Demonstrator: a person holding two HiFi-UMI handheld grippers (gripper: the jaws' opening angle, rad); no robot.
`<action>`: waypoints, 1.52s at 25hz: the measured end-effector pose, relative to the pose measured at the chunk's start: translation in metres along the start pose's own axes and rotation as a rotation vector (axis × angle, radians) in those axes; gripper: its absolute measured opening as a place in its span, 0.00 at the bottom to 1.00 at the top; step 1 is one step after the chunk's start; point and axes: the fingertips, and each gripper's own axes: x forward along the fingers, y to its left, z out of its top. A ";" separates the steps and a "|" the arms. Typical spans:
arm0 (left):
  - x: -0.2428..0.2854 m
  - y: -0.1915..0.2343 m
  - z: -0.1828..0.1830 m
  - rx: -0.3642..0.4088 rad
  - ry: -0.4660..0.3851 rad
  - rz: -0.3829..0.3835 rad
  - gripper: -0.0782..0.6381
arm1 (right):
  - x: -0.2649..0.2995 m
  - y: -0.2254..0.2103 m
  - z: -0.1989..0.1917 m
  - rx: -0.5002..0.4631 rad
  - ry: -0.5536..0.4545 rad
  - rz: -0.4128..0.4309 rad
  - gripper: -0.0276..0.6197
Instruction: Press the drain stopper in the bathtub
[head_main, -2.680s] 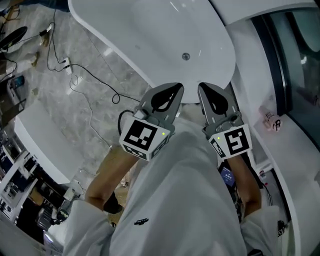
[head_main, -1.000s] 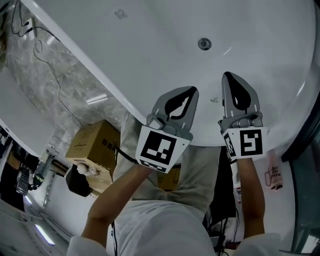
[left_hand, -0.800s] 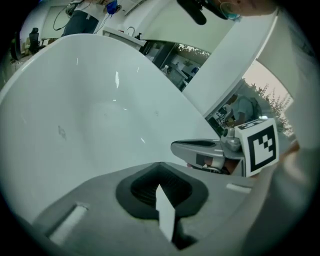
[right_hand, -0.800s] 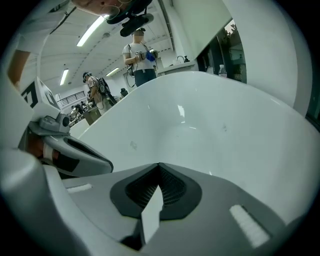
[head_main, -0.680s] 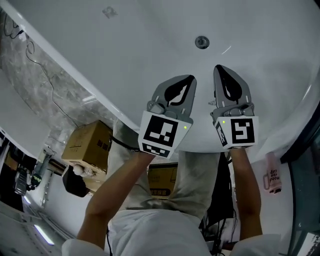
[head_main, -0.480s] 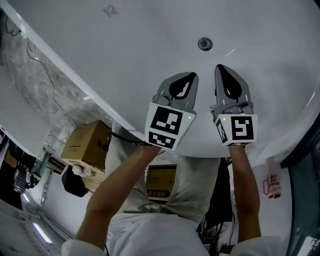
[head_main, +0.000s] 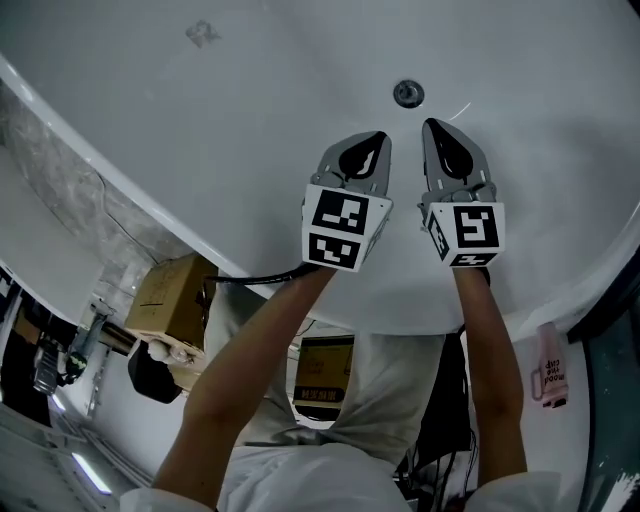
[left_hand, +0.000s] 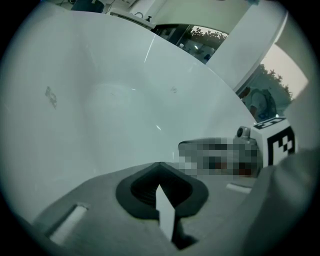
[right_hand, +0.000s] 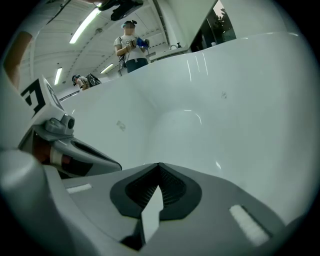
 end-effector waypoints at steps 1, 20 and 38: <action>0.005 0.000 -0.001 0.005 0.003 -0.008 0.10 | 0.005 -0.002 -0.006 -0.004 0.014 0.000 0.05; 0.094 0.031 -0.050 0.064 0.140 -0.004 0.10 | 0.087 -0.033 -0.098 0.058 0.218 -0.029 0.05; 0.133 0.062 -0.080 0.070 0.213 0.015 0.10 | 0.138 -0.063 -0.168 0.078 0.429 -0.051 0.03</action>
